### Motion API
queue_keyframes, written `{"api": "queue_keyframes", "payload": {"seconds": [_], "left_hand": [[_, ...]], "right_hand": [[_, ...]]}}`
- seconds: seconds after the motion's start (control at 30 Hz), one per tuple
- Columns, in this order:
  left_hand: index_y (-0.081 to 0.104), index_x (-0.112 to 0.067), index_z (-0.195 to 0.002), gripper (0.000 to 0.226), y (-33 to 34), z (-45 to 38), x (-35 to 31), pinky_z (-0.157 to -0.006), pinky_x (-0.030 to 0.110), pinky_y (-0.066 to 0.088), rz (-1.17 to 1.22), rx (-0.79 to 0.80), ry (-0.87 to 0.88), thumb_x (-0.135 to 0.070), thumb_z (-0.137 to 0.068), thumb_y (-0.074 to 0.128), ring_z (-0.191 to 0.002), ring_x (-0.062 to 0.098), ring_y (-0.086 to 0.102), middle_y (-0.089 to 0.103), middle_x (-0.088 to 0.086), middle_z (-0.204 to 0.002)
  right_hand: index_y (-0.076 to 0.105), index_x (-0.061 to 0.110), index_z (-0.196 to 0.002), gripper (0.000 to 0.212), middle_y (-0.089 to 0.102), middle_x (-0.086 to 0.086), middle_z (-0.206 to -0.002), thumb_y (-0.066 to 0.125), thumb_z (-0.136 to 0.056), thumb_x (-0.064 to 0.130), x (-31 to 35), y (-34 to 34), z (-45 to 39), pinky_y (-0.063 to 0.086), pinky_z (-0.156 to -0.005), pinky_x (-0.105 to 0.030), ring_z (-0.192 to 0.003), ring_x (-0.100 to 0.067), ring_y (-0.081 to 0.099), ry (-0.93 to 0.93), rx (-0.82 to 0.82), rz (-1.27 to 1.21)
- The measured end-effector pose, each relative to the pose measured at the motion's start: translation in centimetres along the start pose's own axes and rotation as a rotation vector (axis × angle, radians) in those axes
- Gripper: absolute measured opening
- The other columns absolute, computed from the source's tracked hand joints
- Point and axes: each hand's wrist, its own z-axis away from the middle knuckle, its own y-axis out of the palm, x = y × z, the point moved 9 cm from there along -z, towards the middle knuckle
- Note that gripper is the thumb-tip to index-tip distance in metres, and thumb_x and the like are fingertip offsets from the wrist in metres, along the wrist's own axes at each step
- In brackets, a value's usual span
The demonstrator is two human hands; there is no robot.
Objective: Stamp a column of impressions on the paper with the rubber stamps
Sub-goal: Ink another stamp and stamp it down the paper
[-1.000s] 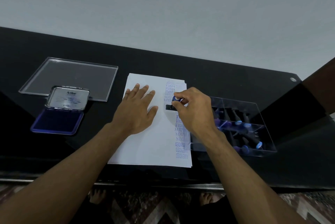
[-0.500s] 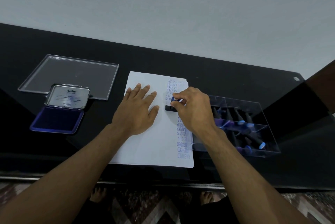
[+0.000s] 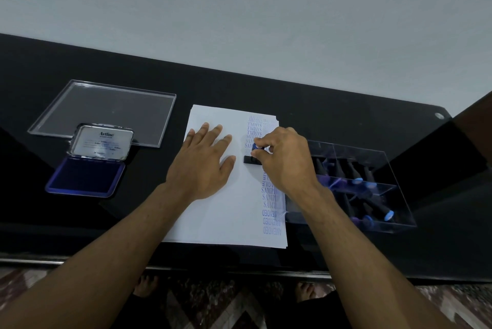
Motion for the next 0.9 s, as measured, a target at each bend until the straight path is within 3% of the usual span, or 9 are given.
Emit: {"api": "queue_keyframes", "payload": {"seconds": [0.33,0.9], "left_hand": [[0.038,-0.023,-0.155,0.079,0.09,0.03,0.10,-0.125,0.046,0.009,0.003,-0.009,0.002,-0.063,-0.094,0.009,-0.155,0.027,0.013,0.025,0.004,-0.166],[0.041,-0.022,-0.154,0.077,0.08,0.02,0.09,-0.125,0.047,0.011,0.010,-0.020,0.007,-0.062,-0.094,0.013,-0.155,0.028,0.015,0.028,0.006,-0.165]], "right_hand": [[0.079,0.017,-0.100,0.014,0.071,0.003,-0.099,0.072,-0.089,0.022,0.08,0.07,-0.38,0.051,-0.080,-0.032,-0.094,-0.012,0.056,-0.002,0.016,0.000],[0.078,0.013,-0.093,0.013,0.068,-0.002,-0.093,0.068,-0.092,0.020,0.17,0.46,-0.26,0.053,-0.079,-0.042,-0.096,-0.018,0.054,-0.034,0.003,0.008]]}}
